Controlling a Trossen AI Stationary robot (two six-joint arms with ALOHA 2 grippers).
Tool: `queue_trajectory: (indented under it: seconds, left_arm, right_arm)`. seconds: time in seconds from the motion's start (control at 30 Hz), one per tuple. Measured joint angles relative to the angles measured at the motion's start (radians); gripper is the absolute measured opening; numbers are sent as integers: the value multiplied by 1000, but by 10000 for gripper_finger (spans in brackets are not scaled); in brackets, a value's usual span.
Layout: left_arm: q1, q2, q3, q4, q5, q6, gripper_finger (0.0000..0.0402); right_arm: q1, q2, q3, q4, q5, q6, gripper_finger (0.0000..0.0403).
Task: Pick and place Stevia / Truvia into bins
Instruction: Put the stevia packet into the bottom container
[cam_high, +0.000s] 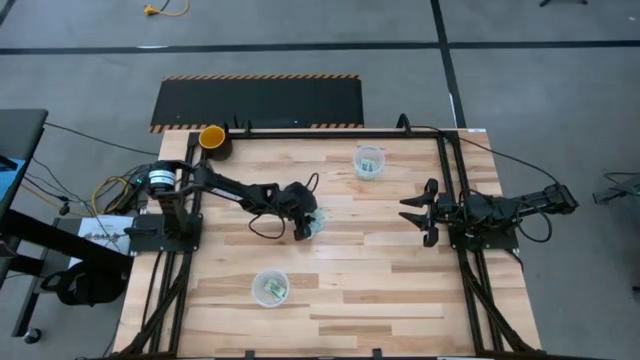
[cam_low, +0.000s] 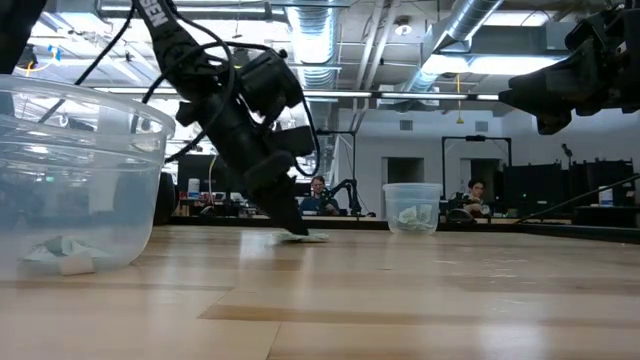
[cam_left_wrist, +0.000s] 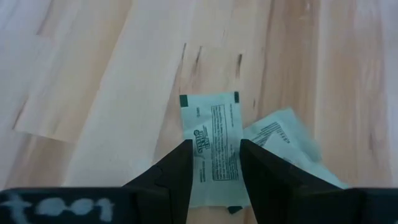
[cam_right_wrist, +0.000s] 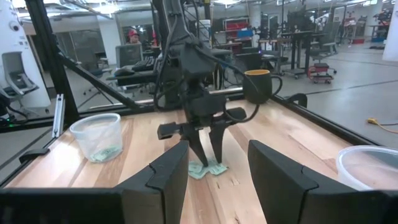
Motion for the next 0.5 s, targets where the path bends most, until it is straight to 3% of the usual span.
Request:
queue_trajectory:
  seconds: [0.27, 0.5]
  left_arm:
    - [16, 49, 51, -2, 51, 26, 114]
    - [11, 51, 60, -10, 37, 60, 65]
  right_arm:
    - [0, 0, 0, 0, 0, 0, 159]
    - [0, 0, 0, 0, 0, 0, 159]
